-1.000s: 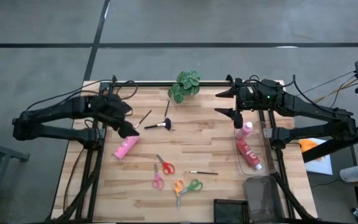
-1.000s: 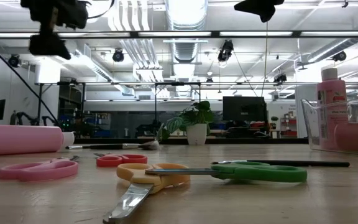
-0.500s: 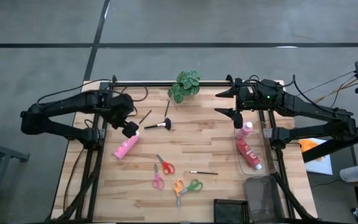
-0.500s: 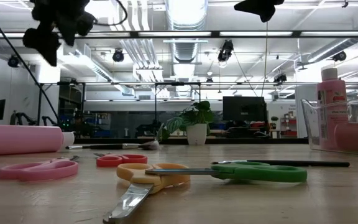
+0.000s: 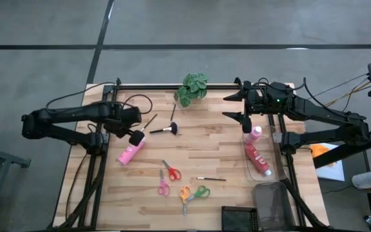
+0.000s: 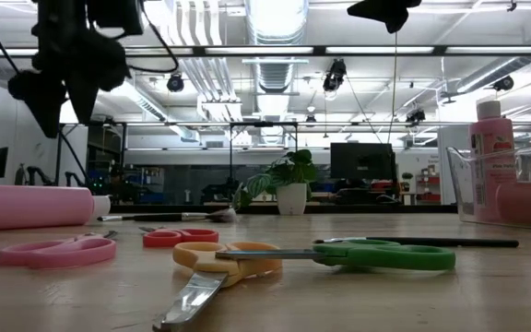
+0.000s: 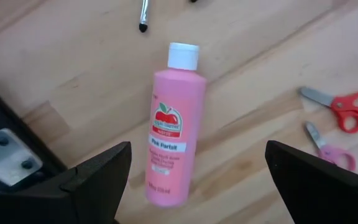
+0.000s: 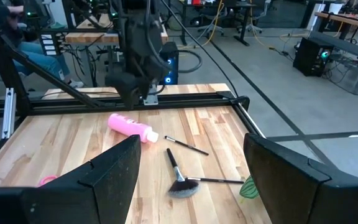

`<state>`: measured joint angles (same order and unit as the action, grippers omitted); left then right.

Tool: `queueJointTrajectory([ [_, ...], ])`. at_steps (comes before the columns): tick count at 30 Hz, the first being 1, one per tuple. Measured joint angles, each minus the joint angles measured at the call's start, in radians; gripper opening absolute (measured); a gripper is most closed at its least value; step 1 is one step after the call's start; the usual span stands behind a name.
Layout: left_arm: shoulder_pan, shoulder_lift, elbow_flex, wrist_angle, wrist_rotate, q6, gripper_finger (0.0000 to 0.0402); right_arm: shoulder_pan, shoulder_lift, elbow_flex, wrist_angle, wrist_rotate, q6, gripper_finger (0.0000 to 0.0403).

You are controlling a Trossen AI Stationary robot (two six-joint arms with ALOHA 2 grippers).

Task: Pick & Place Paint Supplies
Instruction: Put the pink paint bottle into the transparent bin

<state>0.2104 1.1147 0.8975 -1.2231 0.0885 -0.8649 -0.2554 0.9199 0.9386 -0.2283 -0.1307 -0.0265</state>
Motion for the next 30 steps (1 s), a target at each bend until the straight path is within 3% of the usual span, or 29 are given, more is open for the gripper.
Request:
queueJointTrajectory([
  [21,-0.008,0.001,-0.353,0.394,0.035,-0.007,0.0371,0.000,-0.001,0.000,0.000,0.000,0.000,0.0282],
  [25,-0.008,0.001,-0.395,0.446,0.038,-0.007,0.0347,0.000,-0.001,0.000,0.000,0.000,0.000,0.0282],
  [30,-0.008,0.001,-0.412,0.476,0.038,-0.007,0.0288,0.000,-0.001,0.000,0.000,0.000,0.000,0.0282],
])
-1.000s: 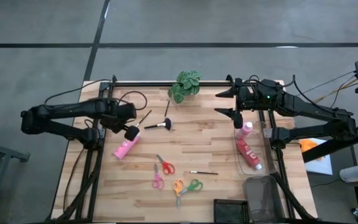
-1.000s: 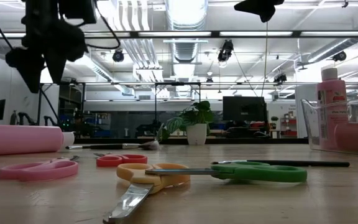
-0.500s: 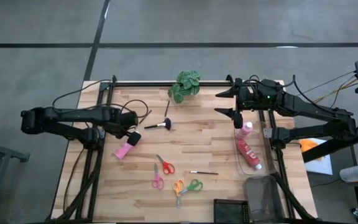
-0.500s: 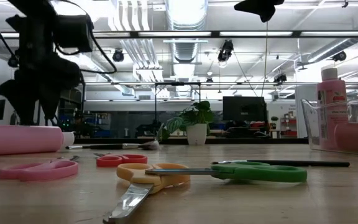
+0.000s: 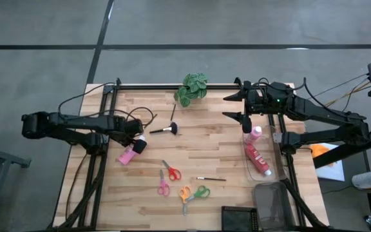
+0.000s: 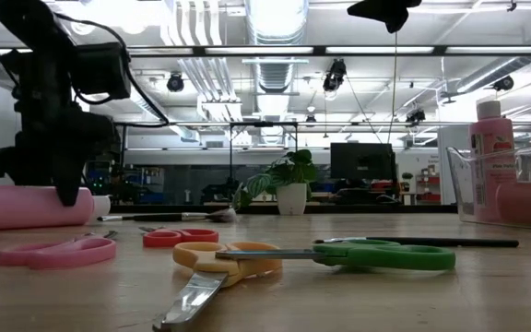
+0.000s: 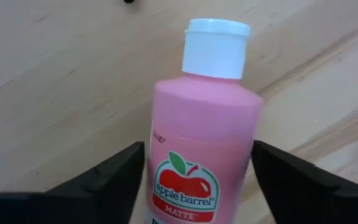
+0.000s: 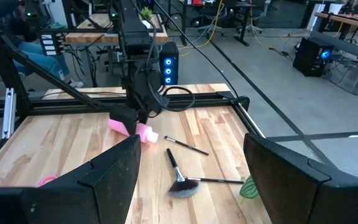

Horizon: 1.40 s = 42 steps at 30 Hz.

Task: Pick & Place Paint Supplies
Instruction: Put the pink paint bottle into the transparent bin

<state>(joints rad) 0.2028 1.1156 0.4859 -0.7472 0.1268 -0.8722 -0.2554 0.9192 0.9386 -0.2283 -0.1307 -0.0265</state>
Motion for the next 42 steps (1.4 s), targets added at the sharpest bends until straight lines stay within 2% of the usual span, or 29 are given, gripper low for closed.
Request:
queueJointTrajectory([
  [6,0.000,0.000,-0.001,0.020,0.004,0.000,0.0204,0.000,0.000,0.000,0.000,0.000,0.000,0.0282],
  [10,0.000,0.000,-0.001,0.023,0.005,-0.001,0.0171,0.000,0.000,0.000,0.000,0.000,0.000,0.0282],
  [20,0.000,0.000,0.007,0.048,0.042,-0.027,0.0169,0.000,0.000,0.000,0.000,0.000,0.000,0.0282],
  [25,0.000,0.000,0.089,0.048,0.065,-0.113,0.0169,0.000,0.000,0.000,0.000,0.000,0.000,0.0282],
  [28,-0.002,0.000,0.158,0.074,0.007,-0.123,0.0169,0.000,0.000,0.000,0.000,0.000,0.000,0.0282],
  [32,-0.029,0.000,0.225,0.239,-0.146,-0.038,0.0170,0.000,0.000,0.000,0.000,0.000,0.000,0.0282],
  [38,-0.122,0.059,0.225,0.710,-0.408,0.208,0.0170,0.000,0.000,0.000,0.000,0.000,0.000,0.0282],
  [42,-0.154,0.203,0.224,1.023,-0.456,0.373,0.0170,0.000,0.001,0.000,0.000,0.000,0.000,0.0282],
])
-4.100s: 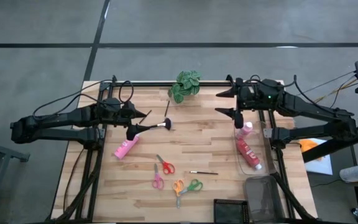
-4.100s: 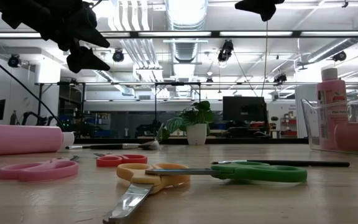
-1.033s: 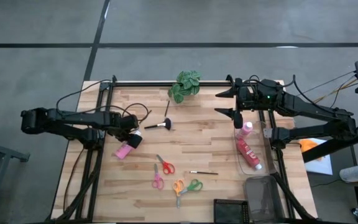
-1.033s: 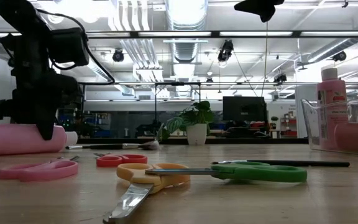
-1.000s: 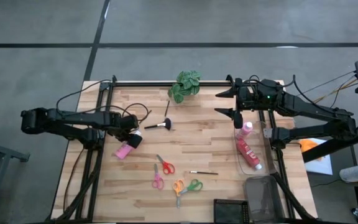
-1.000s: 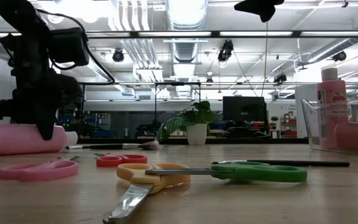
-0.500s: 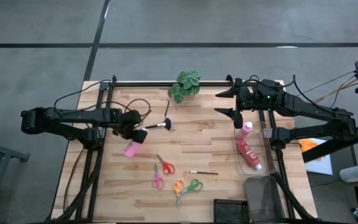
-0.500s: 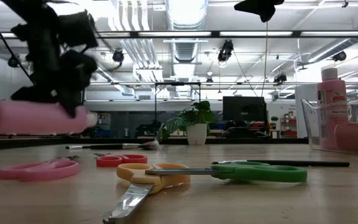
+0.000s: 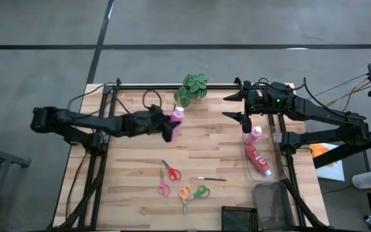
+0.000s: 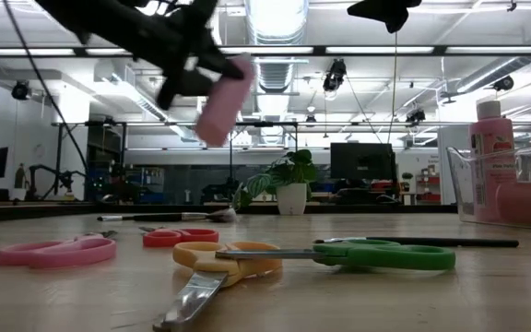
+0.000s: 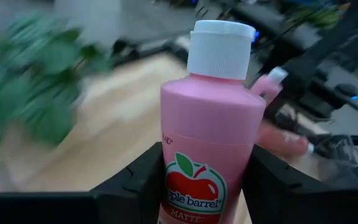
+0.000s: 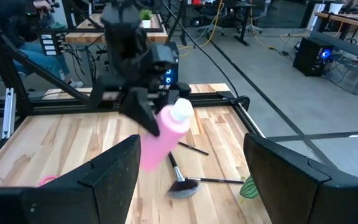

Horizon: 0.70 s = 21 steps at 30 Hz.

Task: Pick & Place Paint Supplies
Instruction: Put the pink paint bottle into the transparent bin

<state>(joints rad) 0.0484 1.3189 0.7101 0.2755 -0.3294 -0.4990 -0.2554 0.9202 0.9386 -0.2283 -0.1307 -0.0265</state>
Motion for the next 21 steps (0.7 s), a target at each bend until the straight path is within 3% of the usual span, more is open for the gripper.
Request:
queueJointTrajectory([
  [6,-0.001,0.295,0.101,0.360,0.002,0.170,0.0170,0.000,0.000,0.000,0.000,0.000,0.000,0.0282],
  [14,-0.005,0.620,0.386,0.381,0.048,0.241,0.0170,0.000,0.000,0.000,0.000,0.000,0.000,0.0282],
  [21,-0.009,0.779,0.516,0.376,0.045,0.241,0.0170,0.000,0.000,0.000,0.000,0.000,0.000,0.0282],
])
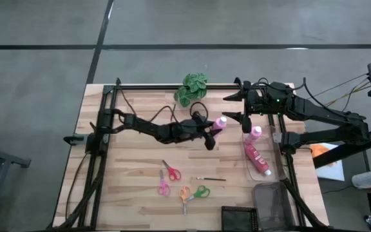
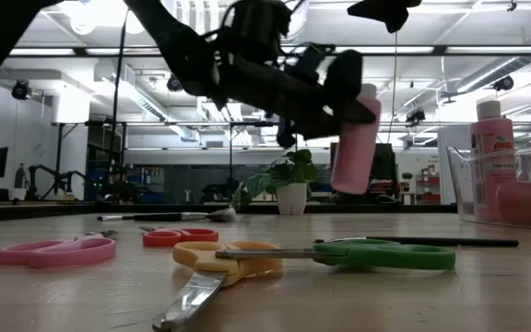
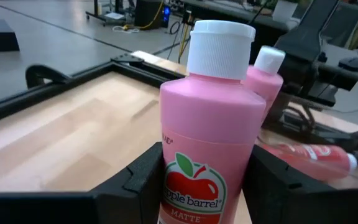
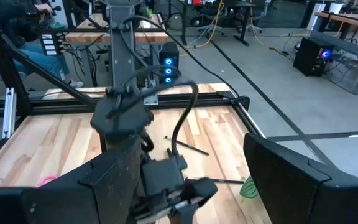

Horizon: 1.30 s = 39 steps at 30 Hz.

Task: Pick & Place Paint Supplies
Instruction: Put the pink paint bottle into the transparent bin

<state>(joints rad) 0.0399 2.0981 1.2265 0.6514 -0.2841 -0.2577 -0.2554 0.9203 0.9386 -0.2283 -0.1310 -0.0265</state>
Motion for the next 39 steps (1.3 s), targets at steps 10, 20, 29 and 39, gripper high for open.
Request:
queueJointTrajectory([
  [10,0.000,0.073,0.013,0.086,-0.027,0.091,0.0170,0.000,0.000,0.000,-0.001,0.000,0.000,0.0282],
  [20,-0.002,0.138,0.010,0.147,-0.052,0.008,0.0170,0.000,0.000,0.000,-0.001,0.000,0.000,0.0282],
  [29,-0.005,0.132,0.010,0.134,-0.041,0.022,0.0172,0.000,0.000,0.000,-0.001,0.000,0.000,0.0282],
  [39,-0.006,0.130,0.010,0.099,0.012,0.010,0.0281,0.000,-0.001,0.000,-0.001,0.000,0.000,0.0282],
])
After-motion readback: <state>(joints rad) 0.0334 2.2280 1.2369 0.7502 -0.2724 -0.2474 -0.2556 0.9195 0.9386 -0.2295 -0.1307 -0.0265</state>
